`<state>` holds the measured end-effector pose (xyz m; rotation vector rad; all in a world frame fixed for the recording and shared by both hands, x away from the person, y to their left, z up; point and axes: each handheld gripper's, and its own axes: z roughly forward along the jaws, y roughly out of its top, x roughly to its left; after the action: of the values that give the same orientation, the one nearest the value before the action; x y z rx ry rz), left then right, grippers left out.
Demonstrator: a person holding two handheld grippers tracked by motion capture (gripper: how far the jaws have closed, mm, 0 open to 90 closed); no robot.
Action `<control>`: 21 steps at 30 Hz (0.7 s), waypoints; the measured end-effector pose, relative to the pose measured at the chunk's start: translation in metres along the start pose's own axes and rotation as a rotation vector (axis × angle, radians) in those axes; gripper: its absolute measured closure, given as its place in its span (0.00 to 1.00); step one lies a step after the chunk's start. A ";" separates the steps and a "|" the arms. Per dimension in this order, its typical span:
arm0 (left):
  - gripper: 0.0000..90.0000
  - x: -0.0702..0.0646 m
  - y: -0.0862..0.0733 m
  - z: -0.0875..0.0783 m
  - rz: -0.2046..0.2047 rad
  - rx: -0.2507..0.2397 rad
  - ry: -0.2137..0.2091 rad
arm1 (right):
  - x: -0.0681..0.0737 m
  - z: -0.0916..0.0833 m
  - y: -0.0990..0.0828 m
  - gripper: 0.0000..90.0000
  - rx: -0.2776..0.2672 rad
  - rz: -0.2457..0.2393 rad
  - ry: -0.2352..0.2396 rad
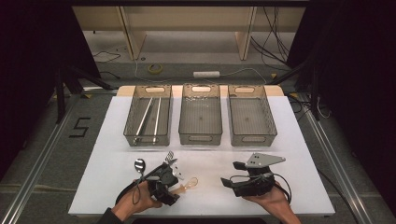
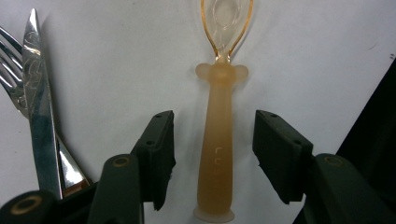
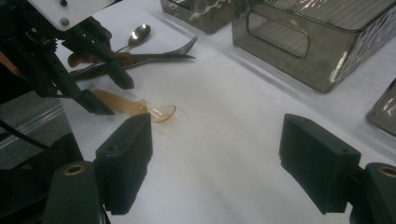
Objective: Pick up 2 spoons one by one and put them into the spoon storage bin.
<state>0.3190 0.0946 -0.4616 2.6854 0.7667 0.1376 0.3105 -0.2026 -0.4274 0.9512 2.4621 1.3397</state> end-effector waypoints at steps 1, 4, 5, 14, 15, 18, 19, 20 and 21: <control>0.57 -0.001 0.000 0.000 -0.001 0.001 -0.008 | 0.000 0.000 0.000 0.30 0.004 -0.001 0.000; 0.62 -0.001 0.000 0.002 0.003 0.018 -0.007 | 0.001 0.001 0.000 0.30 0.003 -0.006 0.000; 0.63 -0.001 -0.001 0.003 0.007 0.025 -0.003 | 0.001 0.001 0.000 0.30 0.003 -0.006 0.000; 0.68 0.001 -0.003 0.001 0.000 0.046 -0.014 | 0.001 0.001 0.000 0.30 0.004 -0.004 0.000; 0.69 0.002 -0.003 0.001 -0.001 0.051 -0.017 | 0.001 0.001 0.000 0.30 0.004 -0.004 0.000; 0.75 0.003 -0.004 0.000 0.000 0.052 -0.018 | 0.000 0.000 0.000 0.30 0.005 -0.003 0.001; 0.77 0.003 -0.004 0.000 0.003 0.049 -0.020 | 0.000 0.001 0.000 0.30 0.006 -0.003 0.001; 0.80 0.003 -0.004 0.000 0.003 0.047 -0.022 | 0.000 0.001 0.000 0.30 0.005 -0.001 0.000; 0.80 0.003 -0.004 0.000 0.007 0.046 -0.020 | 0.000 0.001 0.000 0.30 0.005 -0.001 0.000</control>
<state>0.3192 0.0991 -0.4633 2.7286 0.7628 0.0958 0.3105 -0.2019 -0.4279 0.9507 2.4670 1.3340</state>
